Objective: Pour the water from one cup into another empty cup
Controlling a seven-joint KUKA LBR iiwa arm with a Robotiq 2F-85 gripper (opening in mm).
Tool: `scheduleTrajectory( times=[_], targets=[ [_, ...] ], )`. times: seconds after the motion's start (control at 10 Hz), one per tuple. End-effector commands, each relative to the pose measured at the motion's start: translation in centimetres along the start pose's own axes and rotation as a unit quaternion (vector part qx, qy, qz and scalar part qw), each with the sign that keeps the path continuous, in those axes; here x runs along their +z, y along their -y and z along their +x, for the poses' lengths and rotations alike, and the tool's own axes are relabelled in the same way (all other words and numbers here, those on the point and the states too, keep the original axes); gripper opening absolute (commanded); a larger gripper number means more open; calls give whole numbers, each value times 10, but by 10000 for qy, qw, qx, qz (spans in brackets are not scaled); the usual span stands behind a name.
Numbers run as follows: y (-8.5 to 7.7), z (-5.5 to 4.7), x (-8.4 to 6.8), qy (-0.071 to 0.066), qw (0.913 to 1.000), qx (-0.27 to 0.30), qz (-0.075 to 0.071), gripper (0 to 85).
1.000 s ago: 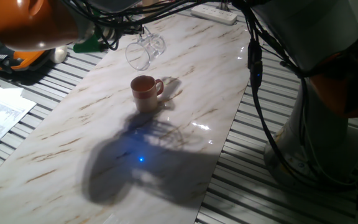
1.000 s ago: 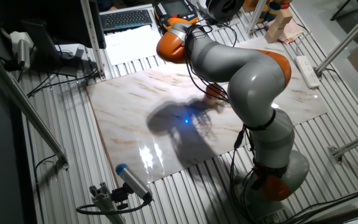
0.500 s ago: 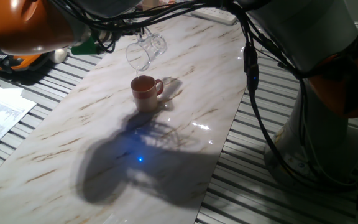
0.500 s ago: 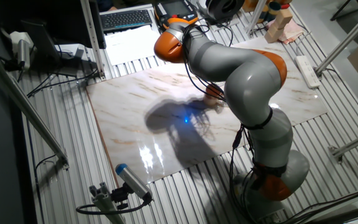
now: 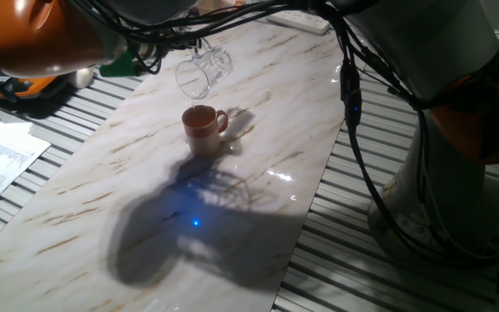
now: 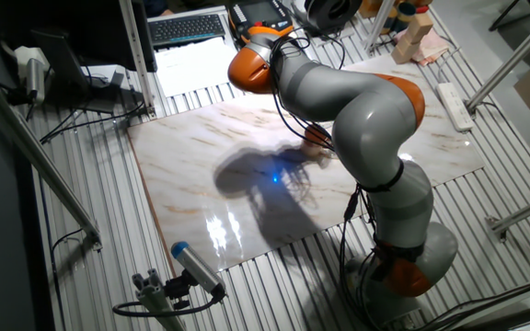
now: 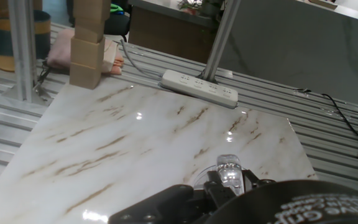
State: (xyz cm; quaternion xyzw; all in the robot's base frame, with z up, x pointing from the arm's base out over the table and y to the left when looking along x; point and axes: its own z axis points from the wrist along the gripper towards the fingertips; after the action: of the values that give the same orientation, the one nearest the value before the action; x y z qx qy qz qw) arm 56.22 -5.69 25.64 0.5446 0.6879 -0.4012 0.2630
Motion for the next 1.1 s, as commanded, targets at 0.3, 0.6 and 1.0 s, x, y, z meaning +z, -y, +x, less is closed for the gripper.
scheduleTrajectory(
  times=[0.3,0.6,1.0],
  targets=[
    [1,0,-1,73,10000,14,-22,0],
    [2,0,-3,105,9999,40,-18,0],
    [2,0,-3,152,9998,88,29,0]
  ],
)
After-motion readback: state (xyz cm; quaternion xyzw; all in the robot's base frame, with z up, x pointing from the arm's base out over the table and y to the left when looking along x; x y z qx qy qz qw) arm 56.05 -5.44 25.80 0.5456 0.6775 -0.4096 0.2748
